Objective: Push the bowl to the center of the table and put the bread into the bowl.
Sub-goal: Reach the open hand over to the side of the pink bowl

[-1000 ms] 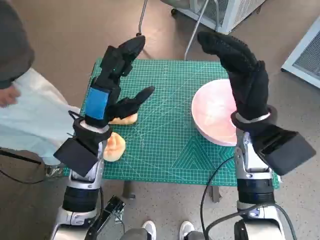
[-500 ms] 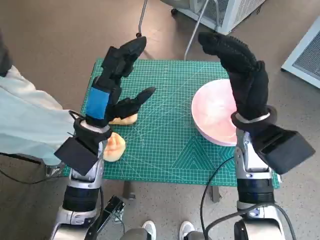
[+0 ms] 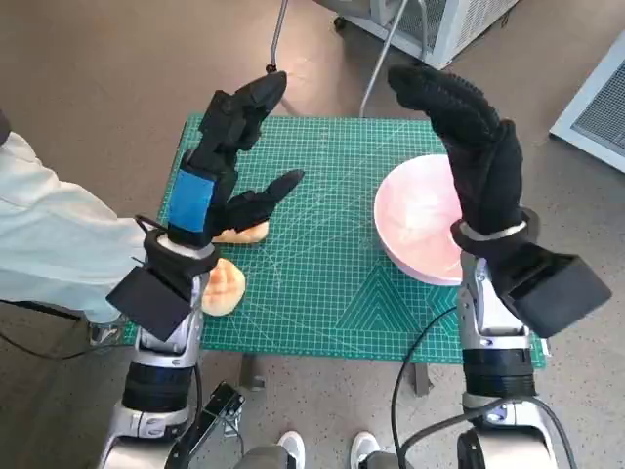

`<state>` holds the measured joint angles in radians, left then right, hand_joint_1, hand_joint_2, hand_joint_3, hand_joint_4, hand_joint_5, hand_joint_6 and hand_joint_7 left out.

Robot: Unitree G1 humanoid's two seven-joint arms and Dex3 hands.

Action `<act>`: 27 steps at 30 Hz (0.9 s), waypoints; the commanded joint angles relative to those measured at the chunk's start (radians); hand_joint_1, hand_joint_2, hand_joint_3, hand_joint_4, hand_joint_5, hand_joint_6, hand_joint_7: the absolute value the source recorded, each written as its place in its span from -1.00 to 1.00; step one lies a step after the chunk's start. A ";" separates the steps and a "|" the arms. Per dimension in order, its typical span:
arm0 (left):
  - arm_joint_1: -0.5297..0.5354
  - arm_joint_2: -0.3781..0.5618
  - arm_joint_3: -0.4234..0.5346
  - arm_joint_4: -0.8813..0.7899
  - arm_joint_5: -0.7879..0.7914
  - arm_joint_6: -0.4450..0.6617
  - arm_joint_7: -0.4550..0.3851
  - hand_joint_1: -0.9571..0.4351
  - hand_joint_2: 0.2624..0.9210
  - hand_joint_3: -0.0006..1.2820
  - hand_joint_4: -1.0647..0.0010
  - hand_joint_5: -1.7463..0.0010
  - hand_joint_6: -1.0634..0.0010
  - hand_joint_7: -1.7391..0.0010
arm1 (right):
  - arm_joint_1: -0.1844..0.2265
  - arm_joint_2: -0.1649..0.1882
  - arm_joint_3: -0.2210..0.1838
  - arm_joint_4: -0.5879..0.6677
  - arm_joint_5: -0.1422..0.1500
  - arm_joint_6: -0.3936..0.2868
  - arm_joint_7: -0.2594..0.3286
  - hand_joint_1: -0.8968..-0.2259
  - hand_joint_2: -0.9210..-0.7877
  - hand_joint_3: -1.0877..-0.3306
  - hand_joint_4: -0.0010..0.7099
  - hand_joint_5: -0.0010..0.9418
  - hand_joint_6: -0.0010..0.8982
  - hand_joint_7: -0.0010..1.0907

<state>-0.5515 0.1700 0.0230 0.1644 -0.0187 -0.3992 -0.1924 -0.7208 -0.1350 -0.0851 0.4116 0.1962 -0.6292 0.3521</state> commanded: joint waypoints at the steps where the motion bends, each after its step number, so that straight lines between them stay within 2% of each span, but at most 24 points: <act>1: -0.012 0.003 0.007 0.006 -0.011 -0.015 -0.004 -0.16 1.00 -0.59 0.34 0.93 0.79 0.23 | 0.009 -0.029 -0.032 0.040 0.029 -0.002 0.020 -0.23 -1.00 -0.21 -0.29 -0.96 -1.00 0.32; 12: -0.010 -0.004 0.003 0.023 0.007 -0.032 0.010 -0.16 1.00 -0.59 0.33 0.93 0.79 0.23 | 0.006 -0.058 -0.102 0.121 0.042 -0.047 -0.005 -0.28 -1.00 -0.16 -0.28 -0.96 -1.00 0.30; 16: -0.010 -0.007 0.002 0.026 0.008 -0.034 0.012 -0.16 1.00 -0.59 0.33 0.93 0.79 0.23 | 0.006 -0.071 -0.128 0.149 0.034 -0.058 -0.027 -0.29 -1.00 -0.16 -0.28 -0.96 -1.00 0.28; 22: -0.006 -0.004 0.008 0.024 0.005 -0.036 0.013 -0.16 1.00 -0.59 0.33 0.94 0.79 0.23 | 0.003 -0.120 -0.175 0.252 -0.013 -0.095 -0.100 -0.26 -1.00 -0.21 -0.30 -0.97 -1.00 0.20; 27: -0.002 -0.004 0.012 0.027 0.004 -0.043 0.014 -0.16 1.00 -0.59 0.33 0.94 0.79 0.23 | -0.008 -0.154 -0.197 0.354 -0.058 -0.120 -0.173 -0.18 -1.00 -0.28 -0.32 -0.98 -1.00 0.20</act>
<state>-0.5517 0.1650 0.0281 0.1875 -0.0125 -0.4236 -0.1857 -0.7332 -0.2706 -0.2671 0.6971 0.1645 -0.7431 0.2235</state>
